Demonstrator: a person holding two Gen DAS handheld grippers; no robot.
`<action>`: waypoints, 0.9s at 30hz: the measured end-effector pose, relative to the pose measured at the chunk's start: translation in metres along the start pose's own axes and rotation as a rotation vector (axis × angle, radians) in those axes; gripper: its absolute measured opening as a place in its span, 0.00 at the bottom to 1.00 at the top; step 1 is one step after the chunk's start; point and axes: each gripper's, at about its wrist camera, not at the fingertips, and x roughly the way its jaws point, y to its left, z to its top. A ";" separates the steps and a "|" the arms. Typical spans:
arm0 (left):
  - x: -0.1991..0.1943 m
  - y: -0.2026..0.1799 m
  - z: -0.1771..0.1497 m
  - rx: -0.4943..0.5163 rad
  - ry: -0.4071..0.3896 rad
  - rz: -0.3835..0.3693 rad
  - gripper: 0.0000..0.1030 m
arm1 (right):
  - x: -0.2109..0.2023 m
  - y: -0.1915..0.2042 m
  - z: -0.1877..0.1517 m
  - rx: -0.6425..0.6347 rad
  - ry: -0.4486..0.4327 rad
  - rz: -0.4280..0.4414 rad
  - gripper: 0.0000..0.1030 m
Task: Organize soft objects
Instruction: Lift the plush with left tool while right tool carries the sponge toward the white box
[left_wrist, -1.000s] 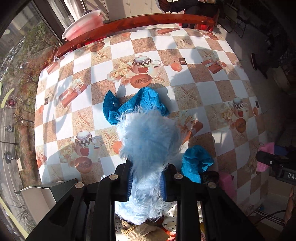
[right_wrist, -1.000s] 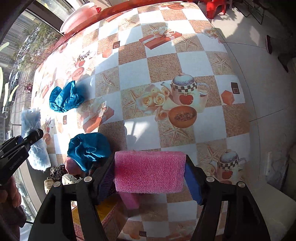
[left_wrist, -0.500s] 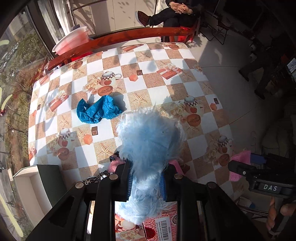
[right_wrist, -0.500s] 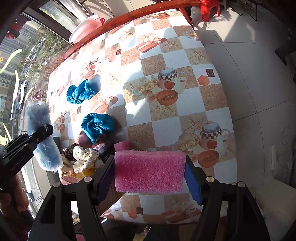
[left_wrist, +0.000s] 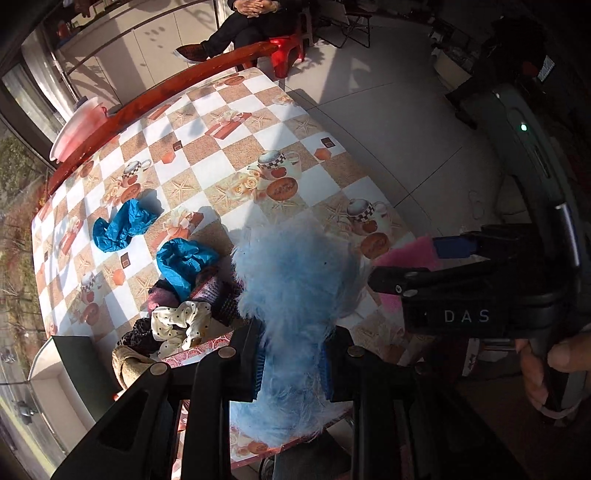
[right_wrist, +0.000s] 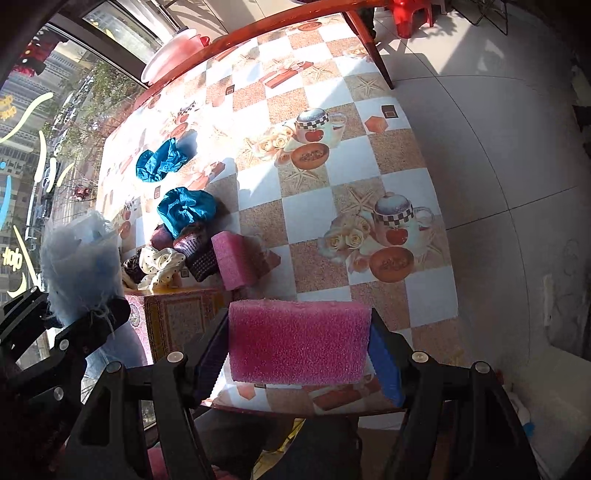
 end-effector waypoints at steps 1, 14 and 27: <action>-0.002 -0.004 -0.005 0.001 0.001 0.000 0.25 | -0.001 0.001 -0.002 -0.011 0.000 0.002 0.69; -0.019 0.012 -0.060 -0.191 -0.013 0.083 0.25 | 0.005 0.039 -0.040 -0.197 0.046 0.042 0.69; -0.054 0.085 -0.117 -0.289 -0.114 0.173 0.25 | 0.002 0.144 -0.074 -0.447 0.032 0.090 0.69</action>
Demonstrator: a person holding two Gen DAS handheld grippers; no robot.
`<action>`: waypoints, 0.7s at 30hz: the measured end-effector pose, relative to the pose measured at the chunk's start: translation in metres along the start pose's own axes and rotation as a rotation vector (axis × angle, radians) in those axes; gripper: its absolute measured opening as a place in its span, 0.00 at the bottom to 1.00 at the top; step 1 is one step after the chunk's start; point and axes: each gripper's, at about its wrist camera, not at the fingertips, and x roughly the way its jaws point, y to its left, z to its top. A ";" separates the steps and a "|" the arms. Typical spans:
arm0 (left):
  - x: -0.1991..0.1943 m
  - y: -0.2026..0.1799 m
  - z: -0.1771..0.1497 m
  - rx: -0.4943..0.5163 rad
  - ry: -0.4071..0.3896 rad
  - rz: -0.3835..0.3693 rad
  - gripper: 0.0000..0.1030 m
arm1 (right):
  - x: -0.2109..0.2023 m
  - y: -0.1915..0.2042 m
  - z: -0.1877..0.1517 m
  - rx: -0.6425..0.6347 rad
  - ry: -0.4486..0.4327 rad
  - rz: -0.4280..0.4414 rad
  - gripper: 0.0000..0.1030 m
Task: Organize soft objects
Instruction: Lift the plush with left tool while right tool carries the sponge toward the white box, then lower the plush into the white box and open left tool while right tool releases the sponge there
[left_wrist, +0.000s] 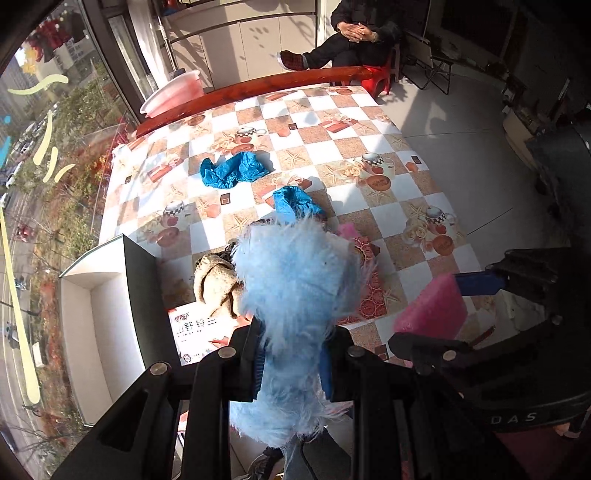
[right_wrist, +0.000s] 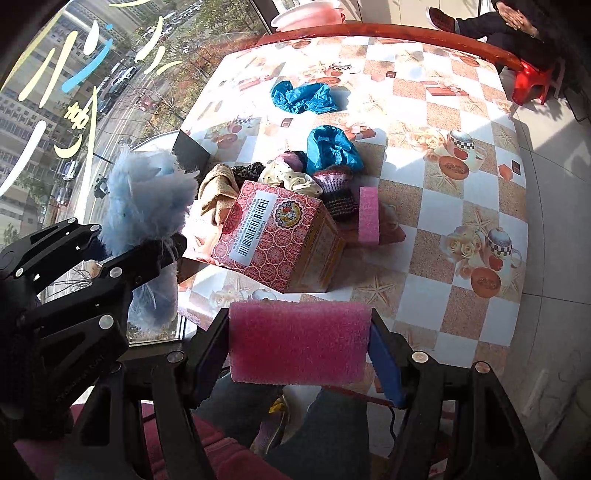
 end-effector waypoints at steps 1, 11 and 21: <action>-0.001 0.011 -0.002 -0.010 -0.003 0.010 0.25 | 0.003 0.011 0.003 -0.013 -0.003 -0.003 0.69; -0.002 0.102 -0.016 -0.097 -0.027 0.055 0.25 | 0.027 0.093 0.039 -0.117 -0.009 -0.042 0.69; -0.004 0.180 -0.033 -0.225 -0.033 0.086 0.25 | 0.058 0.157 0.071 -0.237 0.029 -0.038 0.69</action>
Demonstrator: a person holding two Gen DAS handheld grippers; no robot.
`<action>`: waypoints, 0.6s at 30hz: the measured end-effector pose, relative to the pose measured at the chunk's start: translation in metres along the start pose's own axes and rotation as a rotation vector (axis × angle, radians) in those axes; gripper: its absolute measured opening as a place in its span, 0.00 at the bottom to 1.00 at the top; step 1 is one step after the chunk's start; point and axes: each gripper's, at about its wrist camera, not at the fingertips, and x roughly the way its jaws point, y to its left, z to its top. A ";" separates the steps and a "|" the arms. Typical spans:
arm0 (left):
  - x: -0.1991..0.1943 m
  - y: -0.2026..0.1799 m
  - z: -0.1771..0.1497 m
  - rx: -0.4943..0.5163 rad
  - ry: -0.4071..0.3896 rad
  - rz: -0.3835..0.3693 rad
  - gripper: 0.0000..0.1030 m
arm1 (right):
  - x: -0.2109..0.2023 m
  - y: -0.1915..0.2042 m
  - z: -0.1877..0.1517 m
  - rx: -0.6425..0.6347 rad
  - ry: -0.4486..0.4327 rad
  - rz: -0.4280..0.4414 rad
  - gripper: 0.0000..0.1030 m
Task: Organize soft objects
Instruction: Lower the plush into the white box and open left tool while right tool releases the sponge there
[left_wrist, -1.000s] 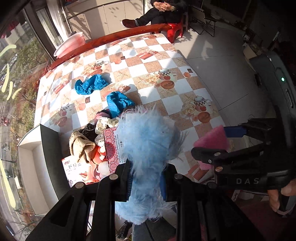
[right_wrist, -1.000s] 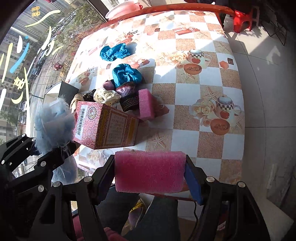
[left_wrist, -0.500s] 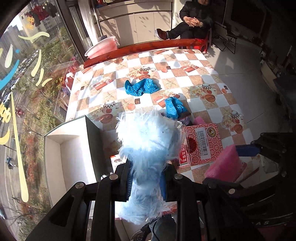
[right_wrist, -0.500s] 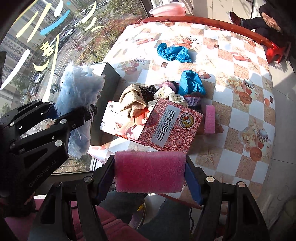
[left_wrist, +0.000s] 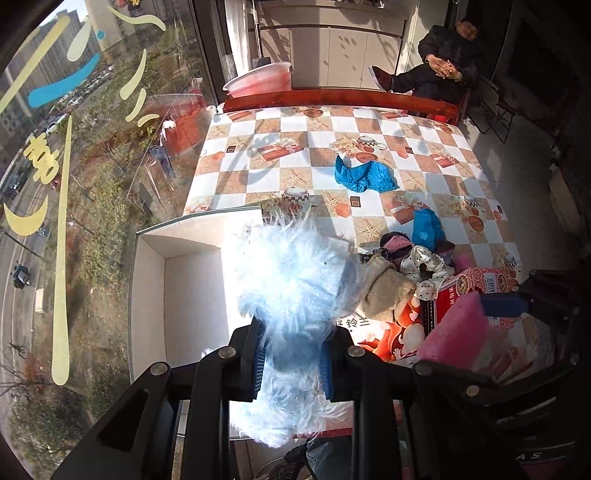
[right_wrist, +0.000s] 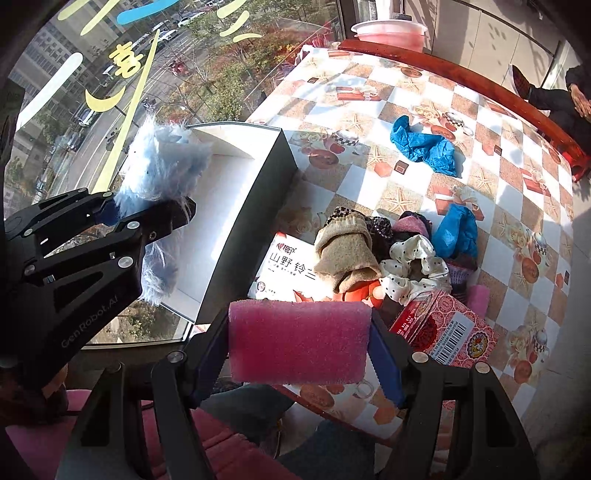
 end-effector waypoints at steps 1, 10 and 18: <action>0.001 0.006 0.000 -0.011 0.002 0.002 0.25 | 0.002 0.005 0.004 -0.011 0.003 0.001 0.69; 0.006 0.048 -0.002 -0.072 0.011 0.011 0.25 | 0.019 0.034 0.032 -0.061 0.036 0.020 0.69; 0.016 0.074 -0.004 -0.133 0.030 0.008 0.25 | 0.030 0.055 0.048 -0.085 0.070 0.041 0.69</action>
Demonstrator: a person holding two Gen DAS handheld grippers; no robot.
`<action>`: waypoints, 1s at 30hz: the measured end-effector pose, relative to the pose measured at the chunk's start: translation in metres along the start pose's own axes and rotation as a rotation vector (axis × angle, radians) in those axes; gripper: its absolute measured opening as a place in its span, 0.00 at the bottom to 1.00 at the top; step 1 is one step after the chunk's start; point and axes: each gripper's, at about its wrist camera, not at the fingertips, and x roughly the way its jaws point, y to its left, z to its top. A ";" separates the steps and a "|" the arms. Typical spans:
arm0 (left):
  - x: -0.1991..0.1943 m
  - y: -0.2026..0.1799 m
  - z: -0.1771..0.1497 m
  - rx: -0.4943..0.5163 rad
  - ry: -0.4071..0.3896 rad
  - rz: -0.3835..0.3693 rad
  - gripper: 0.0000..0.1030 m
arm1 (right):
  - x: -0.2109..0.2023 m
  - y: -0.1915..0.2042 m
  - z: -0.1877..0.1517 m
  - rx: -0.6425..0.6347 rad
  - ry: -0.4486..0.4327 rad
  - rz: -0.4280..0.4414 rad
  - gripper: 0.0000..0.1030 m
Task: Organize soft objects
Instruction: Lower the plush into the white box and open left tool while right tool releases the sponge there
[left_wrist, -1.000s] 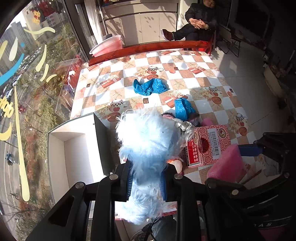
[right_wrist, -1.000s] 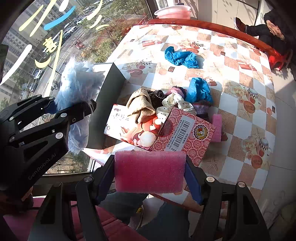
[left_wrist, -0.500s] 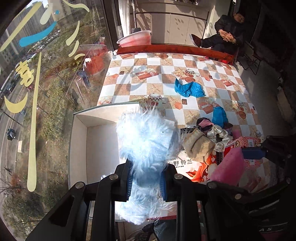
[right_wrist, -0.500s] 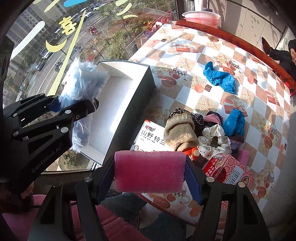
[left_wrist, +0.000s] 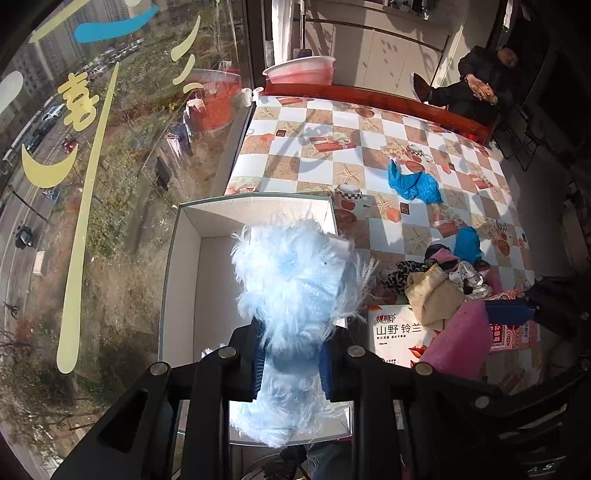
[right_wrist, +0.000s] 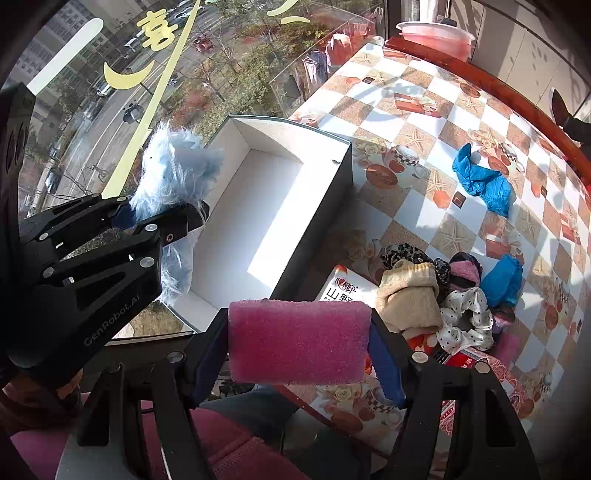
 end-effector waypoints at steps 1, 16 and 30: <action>0.002 0.003 0.000 -0.008 0.004 0.000 0.25 | 0.001 0.003 0.002 -0.003 0.003 0.002 0.69; 0.017 0.053 -0.016 -0.137 0.050 0.021 0.25 | 0.016 0.033 0.028 -0.051 0.034 0.013 0.69; 0.048 0.075 -0.039 -0.184 0.144 0.032 0.26 | 0.037 0.051 0.048 -0.031 0.072 0.031 0.69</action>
